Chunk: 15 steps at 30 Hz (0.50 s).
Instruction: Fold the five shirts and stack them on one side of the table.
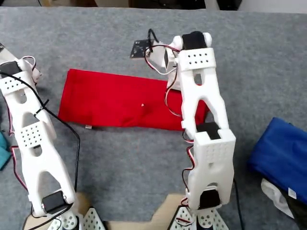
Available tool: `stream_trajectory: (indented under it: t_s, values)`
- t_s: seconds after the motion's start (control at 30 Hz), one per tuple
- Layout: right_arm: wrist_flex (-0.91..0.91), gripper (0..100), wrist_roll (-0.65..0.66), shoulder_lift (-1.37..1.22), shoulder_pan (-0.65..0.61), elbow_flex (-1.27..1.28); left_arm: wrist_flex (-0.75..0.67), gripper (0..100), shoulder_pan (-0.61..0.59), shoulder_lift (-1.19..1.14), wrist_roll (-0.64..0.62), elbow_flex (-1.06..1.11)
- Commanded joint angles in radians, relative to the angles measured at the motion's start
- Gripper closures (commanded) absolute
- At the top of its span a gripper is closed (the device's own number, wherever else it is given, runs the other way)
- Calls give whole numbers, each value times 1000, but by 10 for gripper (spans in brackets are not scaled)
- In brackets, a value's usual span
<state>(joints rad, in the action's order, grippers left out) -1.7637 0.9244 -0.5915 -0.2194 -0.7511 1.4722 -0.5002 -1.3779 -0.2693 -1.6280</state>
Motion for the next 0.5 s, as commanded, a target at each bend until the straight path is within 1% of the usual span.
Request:
stream_trajectory:
  t_s: [0.0, 0.07, 0.2, 0.27, 0.33, 0.43, 0.47]
  values:
    - [5, 959, -190, 5, 19, -45, -12, 975, -12, 25, -6, -48]
    - [49, 991, -304, 5, 50, -47, -3, 950, -25, 53, -6, -49]
    - [181, 991, -522, 1, 145, -42, 48, 825, -20, 160, -8, -48]
    - [232, 991, -620, -22, 180, -42, 98, 785, 2, 213, -3, -48]
    - [262, 991, -669, -53, 197, -56, 167, 774, 20, 269, 9, -46]
    - [305, 991, -710, -111, 249, -77, 292, 774, 58, 374, 107, -43]
    - [330, 991, -732, -131, 269, -87, 295, 774, 61, 404, 135, -20]
